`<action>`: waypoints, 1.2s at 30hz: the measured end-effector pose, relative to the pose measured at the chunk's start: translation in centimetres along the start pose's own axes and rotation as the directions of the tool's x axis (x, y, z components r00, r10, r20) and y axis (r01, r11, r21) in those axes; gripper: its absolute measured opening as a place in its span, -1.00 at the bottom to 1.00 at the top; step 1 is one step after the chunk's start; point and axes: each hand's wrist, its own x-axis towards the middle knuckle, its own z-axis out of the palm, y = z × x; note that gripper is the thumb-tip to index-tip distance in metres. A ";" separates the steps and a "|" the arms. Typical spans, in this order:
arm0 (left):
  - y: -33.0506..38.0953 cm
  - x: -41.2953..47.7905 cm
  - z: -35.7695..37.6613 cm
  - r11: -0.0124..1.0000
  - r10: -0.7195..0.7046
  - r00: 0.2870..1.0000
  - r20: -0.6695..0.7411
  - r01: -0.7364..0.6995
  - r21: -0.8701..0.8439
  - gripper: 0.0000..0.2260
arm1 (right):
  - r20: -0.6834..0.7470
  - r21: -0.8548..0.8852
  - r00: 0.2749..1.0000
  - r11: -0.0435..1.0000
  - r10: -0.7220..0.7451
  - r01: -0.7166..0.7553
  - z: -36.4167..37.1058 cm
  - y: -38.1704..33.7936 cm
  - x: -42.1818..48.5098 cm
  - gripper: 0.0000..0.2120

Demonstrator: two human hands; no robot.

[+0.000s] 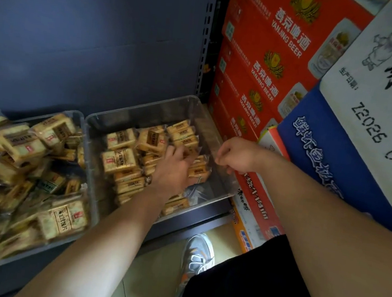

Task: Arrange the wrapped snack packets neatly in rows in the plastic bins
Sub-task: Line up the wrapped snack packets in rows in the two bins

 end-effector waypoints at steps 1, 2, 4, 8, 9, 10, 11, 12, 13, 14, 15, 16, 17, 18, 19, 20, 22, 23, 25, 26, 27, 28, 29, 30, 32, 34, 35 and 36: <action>-0.1 0.2 0.1 1.000 -0.006 1.000 -0.014 0.006 0.019 -0.31 | -0.010 -0.019 1.000 1.000 -0.008 0.008 0.1 -0.1 0.1 -0.81; 0.0 0.4 0.1 0.999 -0.010 1.000 -0.012 0.011 0.037 -0.30 | -0.018 -0.030 1.000 0.999 -0.013 0.012 0.2 -0.2 0.1 -0.80; 0.3 0.7 -0.1 0.998 -0.022 1.000 0.000 0.022 0.059 -0.31 | -0.020 -0.053 1.000 0.998 -0.019 0.018 0.4 -0.3 0.0 -0.78; 0.6 0.6 -0.2 0.995 -0.026 0.999 0.029 0.023 0.096 -0.33 | -0.029 -0.192 0.999 0.981 -0.040 0.034 0.7 -0.6 0.1 -0.75; 0.6 0.5 -0.4 0.994 -0.024 0.998 0.050 0.019 0.104 -0.32 | -0.027 -0.230 0.999 0.973 -0.038 0.031 0.8 -0.7 0.1 -0.74; 0.6 0.5 -0.7 0.994 -0.027 0.996 0.082 0.018 0.108 -0.31 | -0.023 -0.268 0.999 0.963 -0.037 0.030 0.9 -0.8 0.2 -0.74; 0.6 0.5 -1.1 0.995 -0.029 0.992 0.122 0.017 0.101 -0.31 | -0.021 -0.305 0.999 0.952 -0.036 0.028 1.0 -0.9 0.3 -0.74; 0.5 0.4 -1.9 0.997 -0.028 0.985 0.168 0.015 0.076 -0.31 | -0.020 -0.342 0.999 0.939 -0.035 0.026 1.1 -1.0 0.3 -0.77; 0.5 0.1 -3.0 0.999 -0.024 0.977 0.213 0.019 0.029 -0.33 | -0.023 -0.382 0.999 0.924 -0.033 0.022 1.2 -1.3 0.4 -0.81; 0.3 -0.3 -4.3 0.999 -0.018 0.967 0.254 0.027 -0.035 -0.35 | -0.024 -0.423 0.999 0.906 -0.036 0.023 1.2 -1.6 0.3 -0.85; 0.0 -1.0 -5.8 0.995 -0.007 0.962 0.273 0.033 -0.091 -0.38 | -0.019 -0.460 0.999 0.887 -0.046 0.032 1.2 -2.2 -0.1 -0.87; -0.5 -1.9 -7.5 0.992 0.005 0.963 0.271 0.030 -0.122 -0.42 | -0.015 -0.494 0.998 0.868 -0.058 0.043 1.3 -2.9 -0.4 -0.88; -1.2 -3.1 -9.4 0.992 0.012 0.966 0.257 0.022 -0.126 -0.45 | -0.012 -0.518 0.997 0.853 -0.079 0.061 1.5 -3.7 -0.8 -0.90; -2.0 -4.5 -11.5 0.993 0.008 0.970 0.242 0.021 -0.118 -0.49 | -0.006 -0.531 0.994 0.843 -0.107 0.087 1.8 -4.6 -1.2 -0.90; -3.0 -6.1 -13.6 0.993 -0.011 0.971 0.238 0.038 -0.109 -0.54 | 0.003 -0.537 0.990 0.835 -0.139 0.119 2.3 -5.6 -1.5 -0.88; -4.2 -7.9 -15.5 0.992 -0.041 0.969 0.244 0.068 -0.104 -0.60 | 0.015 -0.528 0.984 0.835 -0.175 0.156 2.8 -6.7 -1.8 -0.84; -7.3 -11.8 -18.7 0.982 -0.122 0.954 0.275 0.155 -0.104 -0.68 | 0.036 -0.473 0.962 0.843 -0.272 0.256 4.1 -9.3 -2.4 -0.80; -9.1 -14.0 -19.8 0.972 -0.167 0.943 0.288 0.205 -0.110 -0.70 | 0.041 -0.449 0.944 0.838 -0.326 0.309 4.9 -10.7 -2.6 -0.78; -12.6 -18.3 -21.0 0.940 -0.272 0.918 0.290 0.318 -0.125 -0.69 | 0.062 -0.439 0.904 0.802 -0.424 0.406 6.6 -13.7 -3.3 -0.74; -14.2 -20.3 -21.2 0.918 -0.328 0.901 0.284 0.375 -0.128 -0.69 | 0.081 -0.445 0.885 0.778 -0.459 0.444 7.6 -15.2 -3.5 -0.74; -15.7 -22.2 -21.2 0.893 -0.382 0.879 0.286 0.430 -0.130 -0.70 | 0.107 -0.449 0.865 0.752 -0.491 0.482 8.6 -16.6 -3.6 -0.74; -17.0 -23.8 -21.2 0.868 -0.423 0.858 0.291 0.476 -0.141 -0.72 | 0.142 -0.452 0.846 0.726 -0.515 0.518 9.7 -17.9 -3.6 -0.75; -18.1 -25.1 -21.0 0.845 -0.451 0.840 0.303 0.511 -0.158 -0.71 | 0.179 -0.456 0.823 0.696 -0.539 0.555 10.8 -19.1 -3.3 -0.74; -19.2 -26.0 -20.8 0.826 -0.464 0.827 0.317 0.533 -0.182 -0.70 | 0.218 -0.467 0.803 0.663 -0.555 0.585 11.9 -20.2 -3.1 -0.72; -20.6 -27.1 -20.7 0.800 -0.482 0.811 0.331 0.561 -0.211 -0.69 | 0.297 -0.473 0.769 0.612 -0.566 0.633 13.7 -21.8 -2.7 -0.65; -21.6 -27.7 -20.5 0.785 -0.505 0.806 0.310 0.578 -0.223 -0.67 | 0.385 -0.450 0.738 0.585 -0.554 0.674 15.2 -22.9 -2.2 -0.57; -21.9 -27.8 -20.3 0.779 -0.514 0.803 0.302 0.585 -0.228 -0.65 | 0.425 -0.449 0.724 0.568 -0.543 0.690 15.9 -23.3 -2.0 -0.52; -22.1 -27.8 -20.1 0.779 -0.513 0.804 0.299 0.583 -0.231 -0.63 | 0.460 -0.466 0.717 0.544 -0.524 0.697 16.5 -23.5 -1.7 -0.47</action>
